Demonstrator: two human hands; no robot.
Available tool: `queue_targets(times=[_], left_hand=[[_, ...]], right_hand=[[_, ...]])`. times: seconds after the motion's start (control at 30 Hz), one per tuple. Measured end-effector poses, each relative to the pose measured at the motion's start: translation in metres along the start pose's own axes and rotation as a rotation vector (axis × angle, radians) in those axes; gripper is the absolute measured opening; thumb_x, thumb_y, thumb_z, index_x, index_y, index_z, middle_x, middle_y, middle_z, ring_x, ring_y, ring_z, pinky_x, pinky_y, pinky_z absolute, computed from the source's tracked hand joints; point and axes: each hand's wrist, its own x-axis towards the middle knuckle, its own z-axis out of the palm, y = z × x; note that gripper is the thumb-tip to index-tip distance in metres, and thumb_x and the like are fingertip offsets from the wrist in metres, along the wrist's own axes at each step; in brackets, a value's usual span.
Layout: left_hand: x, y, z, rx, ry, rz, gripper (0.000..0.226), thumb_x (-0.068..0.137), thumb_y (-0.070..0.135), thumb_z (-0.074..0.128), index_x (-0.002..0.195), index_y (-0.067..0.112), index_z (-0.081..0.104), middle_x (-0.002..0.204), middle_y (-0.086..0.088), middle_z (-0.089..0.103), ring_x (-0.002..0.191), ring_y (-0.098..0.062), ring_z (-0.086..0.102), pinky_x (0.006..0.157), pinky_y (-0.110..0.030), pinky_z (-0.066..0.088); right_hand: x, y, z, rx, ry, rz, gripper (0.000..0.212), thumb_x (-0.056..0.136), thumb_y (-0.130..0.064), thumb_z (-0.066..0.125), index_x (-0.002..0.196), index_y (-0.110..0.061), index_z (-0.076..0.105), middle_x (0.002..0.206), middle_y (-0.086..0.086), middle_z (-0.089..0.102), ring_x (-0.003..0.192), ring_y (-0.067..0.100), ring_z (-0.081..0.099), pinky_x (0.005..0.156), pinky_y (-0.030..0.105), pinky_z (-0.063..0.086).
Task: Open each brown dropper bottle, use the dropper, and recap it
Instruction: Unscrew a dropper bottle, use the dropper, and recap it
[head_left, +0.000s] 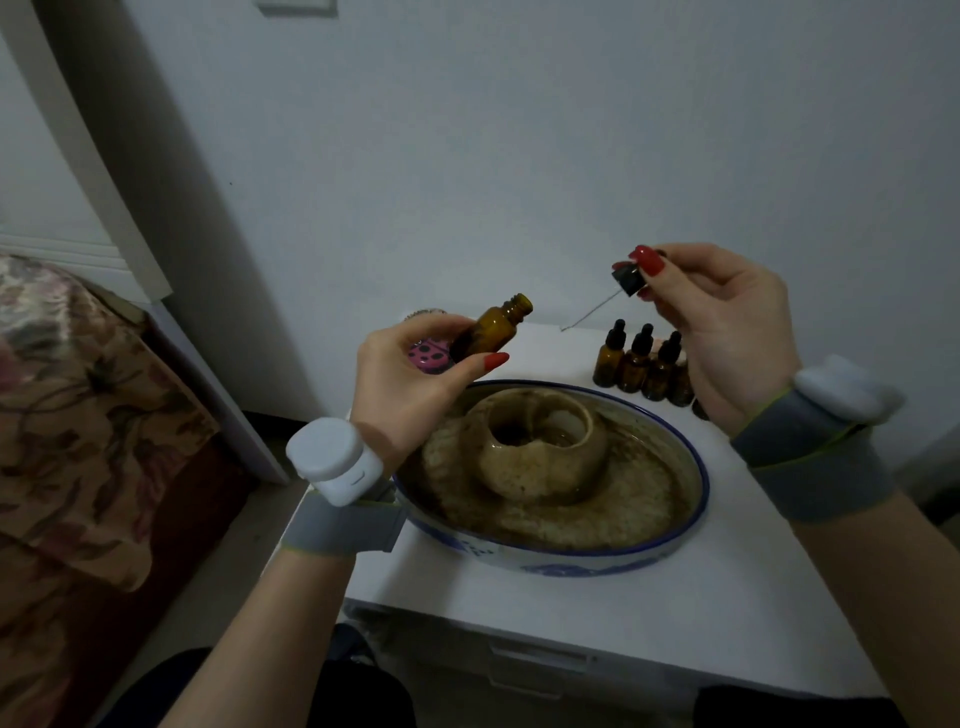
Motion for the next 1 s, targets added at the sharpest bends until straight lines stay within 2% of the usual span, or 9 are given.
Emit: queue_targets(times=[0.17, 0.37, 0.47, 0.57, 0.7, 0.83, 1.0], left_hand=[[-0.001, 0.002, 0.003, 0.035, -0.078, -0.027, 0.025, 0.072, 0.030, 0.081, 0.095, 0.033, 0.070, 0.089, 0.026, 0.067, 0.093, 0.016, 0.057, 0.075, 0.006, 0.034], [-0.002, 0.003, 0.008, 0.041, -0.147, -0.084, 0.028, 0.073, 0.032, 0.081, 0.099, 0.025, 0.074, 0.094, 0.017, 0.071, 0.097, 0.003, 0.061, 0.081, 0.001, 0.034], [-0.003, 0.007, 0.009, 0.018, -0.167, -0.106, 0.029, 0.073, 0.031, 0.080, 0.101, 0.023, 0.074, 0.096, 0.014, 0.072, 0.098, 0.001, 0.062, 0.095, -0.020, 0.043], [-0.003, 0.012, 0.011, -0.005, -0.161, -0.113, 0.030, 0.073, 0.031, 0.080, 0.101, 0.021, 0.074, 0.097, 0.011, 0.072, 0.098, -0.003, 0.063, 0.099, -0.038, 0.048], [-0.003, 0.016, 0.013, -0.016, -0.158, -0.131, 0.032, 0.071, 0.036, 0.078, 0.101, 0.024, 0.074, 0.096, 0.013, 0.072, 0.096, -0.001, 0.063, 0.100, -0.041, 0.048], [-0.004, 0.017, 0.014, -0.016, -0.151, -0.135, 0.033, 0.073, 0.031, 0.079, 0.103, 0.019, 0.074, 0.098, 0.008, 0.072, 0.097, -0.006, 0.064, 0.100, -0.042, 0.048], [-0.005, 0.019, 0.014, -0.014, -0.158, -0.134, 0.036, 0.073, 0.032, 0.078, 0.105, 0.017, 0.073, 0.099, 0.007, 0.072, 0.098, -0.006, 0.063, 0.101, -0.043, 0.047]], right_hand=[[-0.001, -0.008, -0.004, 0.036, 0.031, -0.040, 0.009, 0.085, -0.019, 0.069, 0.094, -0.018, 0.070, 0.087, -0.006, 0.076, 0.082, 0.006, 0.067, 0.081, 0.020, 0.050], [-0.002, -0.010, -0.001, 0.067, 0.034, -0.037, 0.006, 0.086, -0.014, 0.068, 0.092, -0.014, 0.069, 0.082, -0.007, 0.076, 0.079, 0.003, 0.067, 0.076, 0.015, 0.048], [-0.003, -0.009, 0.001, 0.073, 0.027, -0.023, 0.004, 0.086, -0.013, 0.068, 0.089, -0.015, 0.069, 0.081, -0.008, 0.076, 0.076, 0.001, 0.066, 0.073, 0.012, 0.047], [-0.004, -0.007, 0.002, 0.064, 0.036, -0.002, 0.005, 0.085, -0.014, 0.069, 0.090, -0.014, 0.070, 0.084, -0.005, 0.076, 0.077, 0.004, 0.066, 0.074, 0.013, 0.048], [-0.005, -0.006, 0.003, 0.038, 0.031, 0.007, 0.008, 0.084, -0.016, 0.070, 0.092, -0.013, 0.070, 0.088, -0.003, 0.075, 0.081, 0.006, 0.067, 0.078, 0.016, 0.050], [-0.007, -0.003, 0.004, 0.012, 0.013, 0.027, 0.007, 0.084, -0.019, 0.070, 0.091, -0.017, 0.070, 0.090, -0.001, 0.075, 0.083, 0.009, 0.068, 0.088, 0.026, 0.052], [-0.010, -0.001, 0.007, 0.004, -0.015, 0.043, 0.008, 0.083, -0.022, 0.070, 0.090, -0.019, 0.070, 0.088, -0.005, 0.076, 0.082, 0.005, 0.068, 0.079, 0.017, 0.050]])
